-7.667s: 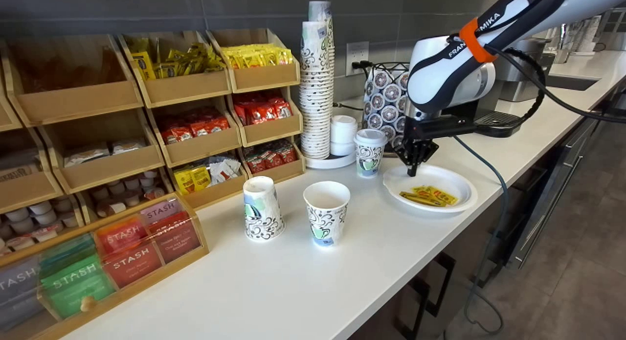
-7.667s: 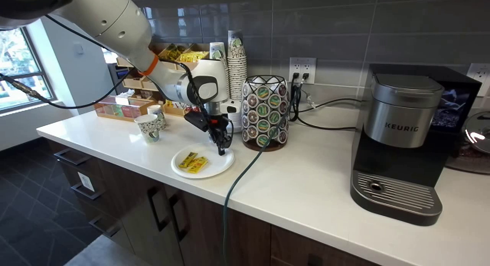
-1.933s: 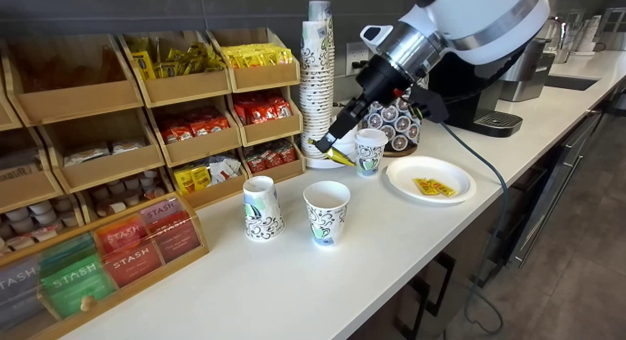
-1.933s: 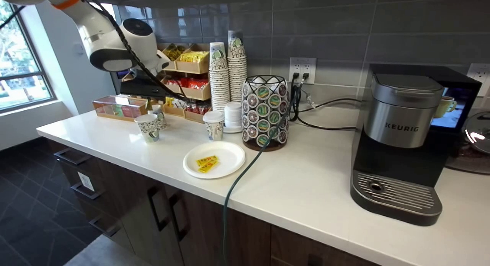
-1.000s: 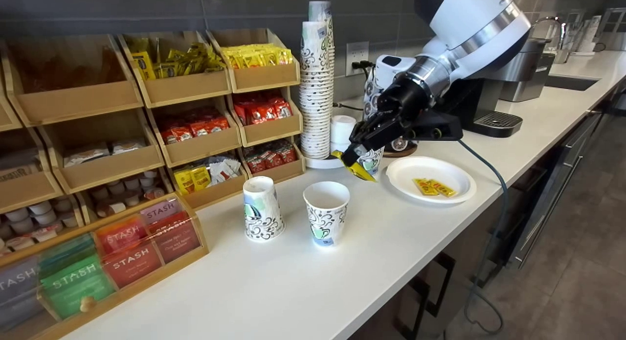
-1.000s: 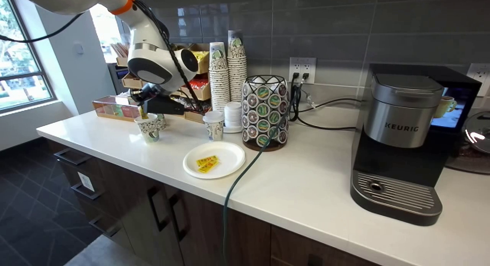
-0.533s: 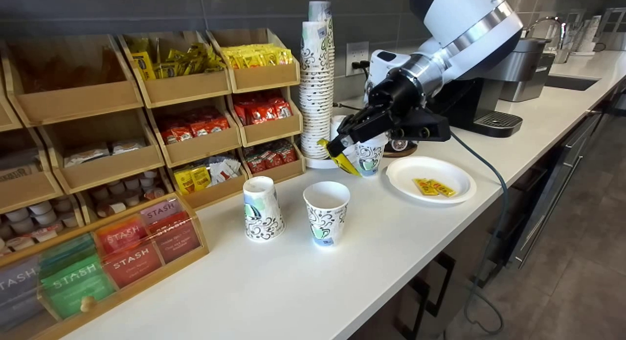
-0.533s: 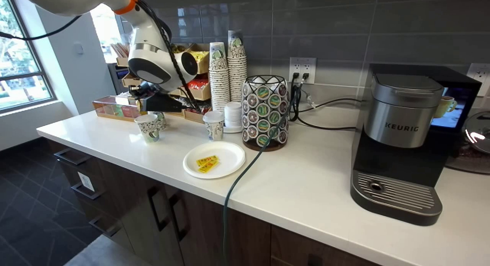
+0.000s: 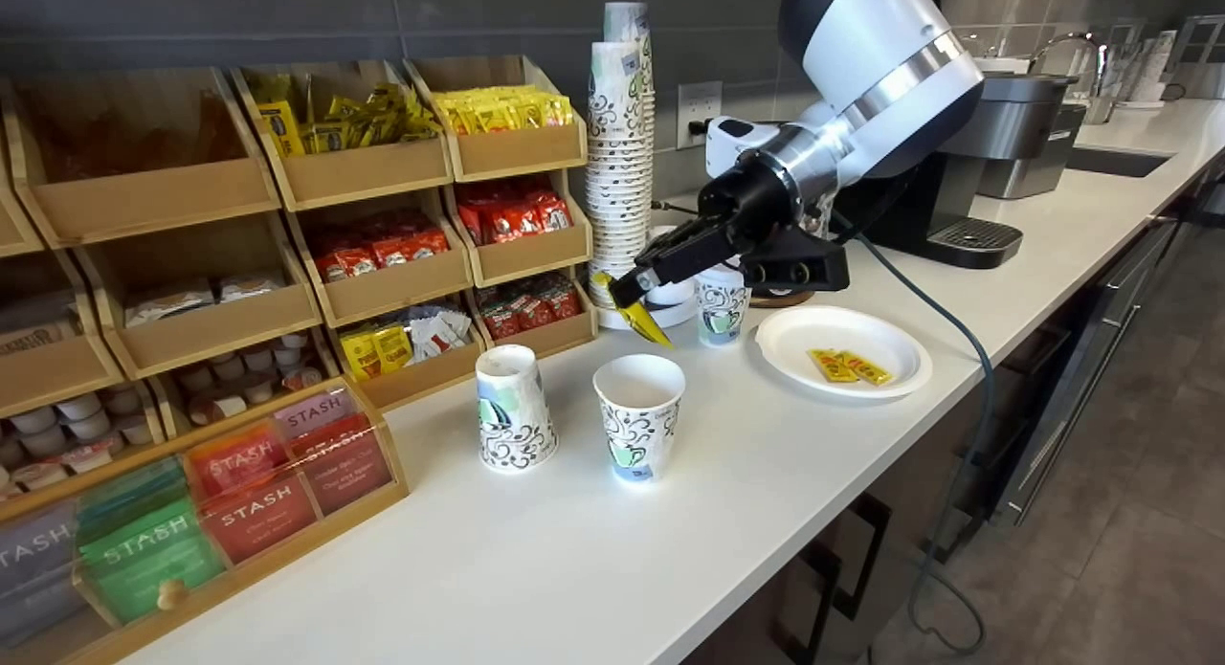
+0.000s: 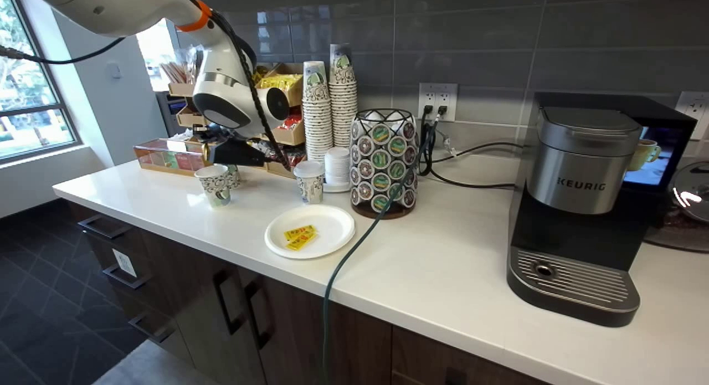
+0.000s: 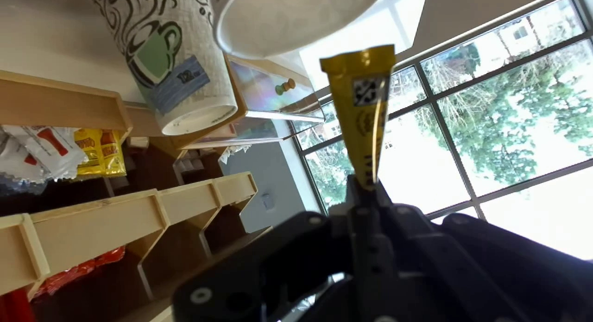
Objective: Remove the yellow sachet from the white plate and put it in the paper cup on the left
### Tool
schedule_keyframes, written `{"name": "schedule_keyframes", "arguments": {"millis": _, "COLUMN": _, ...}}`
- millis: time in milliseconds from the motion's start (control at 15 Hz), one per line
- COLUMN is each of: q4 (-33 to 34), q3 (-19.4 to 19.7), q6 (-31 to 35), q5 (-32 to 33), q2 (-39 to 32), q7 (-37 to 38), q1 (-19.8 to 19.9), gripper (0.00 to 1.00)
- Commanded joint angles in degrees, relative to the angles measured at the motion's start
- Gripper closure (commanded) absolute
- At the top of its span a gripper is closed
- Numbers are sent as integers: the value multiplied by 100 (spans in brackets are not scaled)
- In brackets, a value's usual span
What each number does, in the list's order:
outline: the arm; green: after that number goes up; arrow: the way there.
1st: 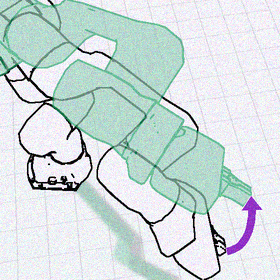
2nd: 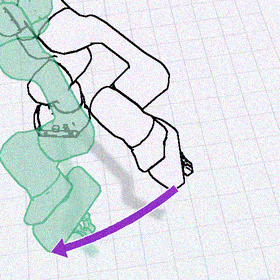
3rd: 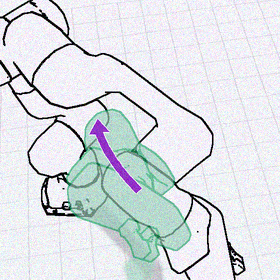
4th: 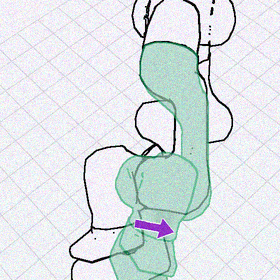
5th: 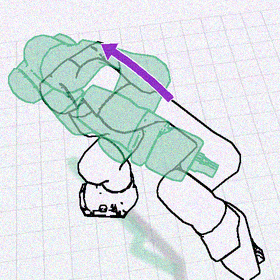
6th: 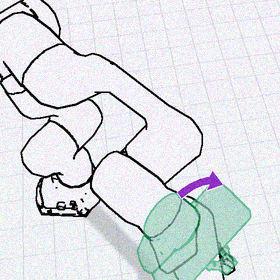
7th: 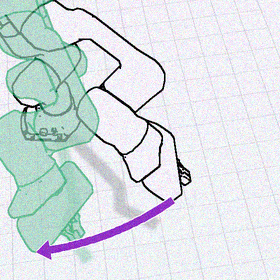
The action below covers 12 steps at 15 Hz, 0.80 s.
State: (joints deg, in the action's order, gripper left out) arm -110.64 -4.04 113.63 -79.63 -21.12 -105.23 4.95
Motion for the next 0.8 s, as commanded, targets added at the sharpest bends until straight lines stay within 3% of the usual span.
{"name": "schedule_keyframes", "arguments": {"millis": 0, "q4": 265, "q3": 161, "q6": 88, "q5": -263, "q2": -334, "q7": -87, "q1": -149, "gripper": 99}}
{"name": "schedule_keyframes", "arguments": {"millis": 133, "q4": 352, "q3": 192, "q6": 101, "q5": -234, "q2": -440, "q7": -52, "q1": -171, "gripper": 99}}
{"name": "schedule_keyframes", "arguments": {"millis": 200, "q4": 392, "q3": 202, "q6": 72, "q5": -203, "q2": -479, "q7": -29, "q1": -178, "gripper": 73}}
{"name": "schedule_keyframes", "arguments": {"millis": 333, "q4": 427, "q3": 221, "q6": 67, "q5": -137, "q2": -523, "q7": 3, "q1": -212, "gripper": 67}}
{"name": "schedule_keyframes", "arguments": {"millis": 733, "q4": 194, "q3": 292, "q6": 177, "q5": 23, "q2": -209, "q7": 103, "q1": -316, "gripper": 20}}
